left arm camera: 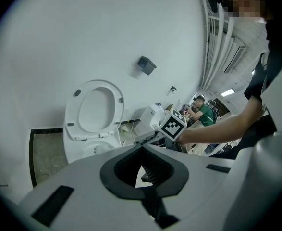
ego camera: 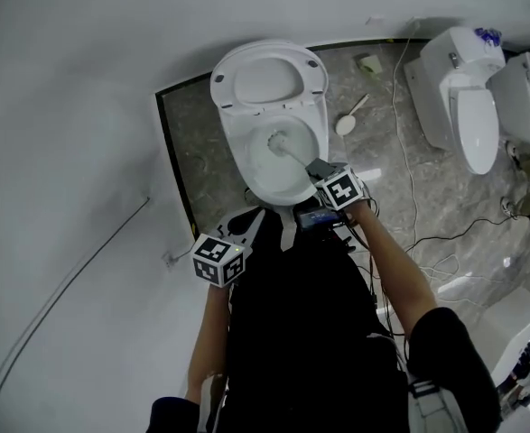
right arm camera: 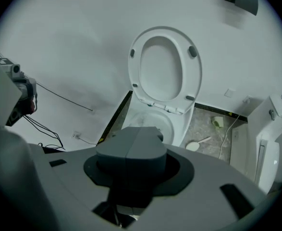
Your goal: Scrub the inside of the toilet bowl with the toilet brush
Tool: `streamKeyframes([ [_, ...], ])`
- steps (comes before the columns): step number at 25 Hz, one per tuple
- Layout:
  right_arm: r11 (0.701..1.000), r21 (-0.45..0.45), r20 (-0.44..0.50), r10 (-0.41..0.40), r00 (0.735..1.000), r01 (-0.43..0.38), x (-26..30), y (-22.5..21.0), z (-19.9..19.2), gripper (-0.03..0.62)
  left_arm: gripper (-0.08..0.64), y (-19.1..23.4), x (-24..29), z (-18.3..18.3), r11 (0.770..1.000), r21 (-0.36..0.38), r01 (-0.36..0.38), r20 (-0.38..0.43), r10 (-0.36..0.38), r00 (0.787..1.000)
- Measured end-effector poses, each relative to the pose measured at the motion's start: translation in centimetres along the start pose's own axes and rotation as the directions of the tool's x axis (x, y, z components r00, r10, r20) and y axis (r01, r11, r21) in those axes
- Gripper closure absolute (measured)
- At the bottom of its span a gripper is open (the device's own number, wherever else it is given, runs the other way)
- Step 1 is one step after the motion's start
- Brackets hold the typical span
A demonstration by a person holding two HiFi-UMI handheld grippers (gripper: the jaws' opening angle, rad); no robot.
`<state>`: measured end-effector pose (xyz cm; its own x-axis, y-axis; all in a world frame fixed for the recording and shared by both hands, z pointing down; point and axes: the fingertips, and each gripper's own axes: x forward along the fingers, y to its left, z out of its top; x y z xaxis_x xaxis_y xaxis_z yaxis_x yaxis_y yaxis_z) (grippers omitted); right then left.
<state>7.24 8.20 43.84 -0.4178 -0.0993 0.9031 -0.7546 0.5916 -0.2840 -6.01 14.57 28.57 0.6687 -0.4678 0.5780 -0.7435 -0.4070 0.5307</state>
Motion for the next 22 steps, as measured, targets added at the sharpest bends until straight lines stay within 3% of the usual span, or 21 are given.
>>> streamKeyframes([
  [3,1.0,0.02,0.0,0.01,1.0,-0.01,-1.5,0.3,-0.4,0.423,0.549,-0.3,-0.2,1.4,1.0,0.004,0.003,0.029,-0.003,1.0],
  [7,0.998,-0.013,0.072,-0.055,0.996,0.056,-4.4,-1.0,0.1,0.423,0.549,-1.0,-0.8,3.2,0.999,-0.039,0.038,0.098,-0.034,0.995],
  [12,0.999,0.019,0.15,-0.049,0.988,0.046,-8.5,0.1,1.0,0.423,0.549,-1.8,-1.8,4.9,0.996,-0.049,0.07,0.143,-0.062,0.988],
  [16,0.999,-0.009,0.206,-0.043,0.978,0.046,-11.1,1.0,1.8,0.423,0.549,-2.8,-2.7,6.9,0.988,-0.096,0.123,0.216,-0.1,0.971],
  [22,0.999,-0.03,0.289,-0.005,0.957,0.015,-14.2,3.4,1.9,0.424,0.549,-4.4,-3.0,7.9,0.988,-0.05,0.147,0.23,-0.132,0.964],
])
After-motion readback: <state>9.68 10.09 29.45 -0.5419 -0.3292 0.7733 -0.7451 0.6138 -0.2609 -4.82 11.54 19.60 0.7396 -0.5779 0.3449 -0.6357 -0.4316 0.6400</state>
